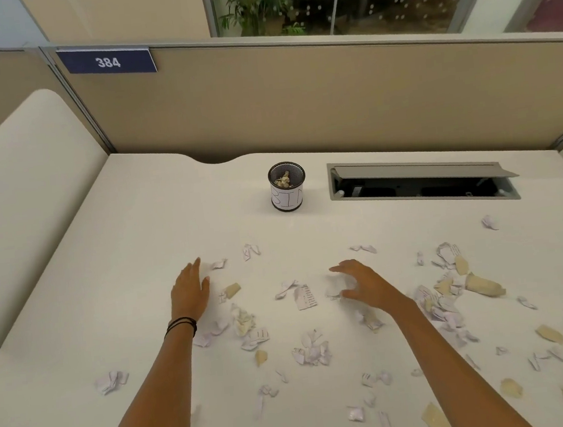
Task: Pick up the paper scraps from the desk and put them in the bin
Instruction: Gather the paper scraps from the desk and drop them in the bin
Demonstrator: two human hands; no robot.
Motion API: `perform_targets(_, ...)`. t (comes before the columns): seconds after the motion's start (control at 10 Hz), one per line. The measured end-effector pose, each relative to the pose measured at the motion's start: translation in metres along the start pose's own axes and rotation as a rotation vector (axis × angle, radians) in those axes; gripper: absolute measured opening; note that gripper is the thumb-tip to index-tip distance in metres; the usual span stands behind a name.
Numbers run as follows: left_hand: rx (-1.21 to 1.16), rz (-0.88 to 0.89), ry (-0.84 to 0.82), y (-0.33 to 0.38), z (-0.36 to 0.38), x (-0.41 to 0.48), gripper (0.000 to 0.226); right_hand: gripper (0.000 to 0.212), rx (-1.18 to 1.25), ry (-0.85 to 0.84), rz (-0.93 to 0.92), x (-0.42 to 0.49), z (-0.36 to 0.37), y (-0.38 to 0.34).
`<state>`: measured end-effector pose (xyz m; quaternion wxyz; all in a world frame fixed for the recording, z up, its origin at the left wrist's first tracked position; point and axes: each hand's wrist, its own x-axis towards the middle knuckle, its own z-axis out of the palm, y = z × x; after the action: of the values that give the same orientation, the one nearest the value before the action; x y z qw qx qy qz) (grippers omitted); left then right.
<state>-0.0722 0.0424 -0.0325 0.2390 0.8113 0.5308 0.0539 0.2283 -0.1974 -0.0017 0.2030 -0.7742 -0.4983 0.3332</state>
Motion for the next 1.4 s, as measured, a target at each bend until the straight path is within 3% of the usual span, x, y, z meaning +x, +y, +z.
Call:
perform_targets(0.2,0.287,-0.054,-0.274,0.002,-0.001,-0.003,0.070,0.040,-0.170,0.064,-0.063,-0.019,0.024,0.009)
perform_targets(0.3,0.341,-0.069,-0.388,0.007,-0.005,-0.002,0.084,0.036,-0.227,0.180,-0.048,-0.019,0.041,0.007)
perform_targets(0.4,0.393,-0.068,-0.432,0.009,-0.007,-0.001,0.088,0.035,-0.254,0.211,-0.060,-0.020,0.052,0.004)
perform_targets(0.5,0.419,-0.070,-0.460,0.013,-0.008,0.001,0.088,0.031,-0.275,0.270,-0.078,-0.014,0.054,0.005)
perform_targets(0.8,0.438,-0.078,-0.474,0.014,-0.008,0.001,0.088,0.021,0.391,0.566,0.108,0.048,0.010,-0.034)
perform_targets(1.0,0.455,-0.054,-0.467,0.015,-0.010,0.005,0.089,0.022,0.612,0.676,0.127,0.116,-0.046,-0.083)
perform_targets(1.3,0.459,-0.022,-0.455,0.009,-0.011,0.007,0.093,0.027,0.481,0.554,0.079,0.173,-0.081,-0.134)
perform_targets(1.4,0.452,-0.025,-0.454,0.009,-0.011,0.006,0.093,0.036,0.327,0.612,0.006,0.174,-0.071,-0.140)
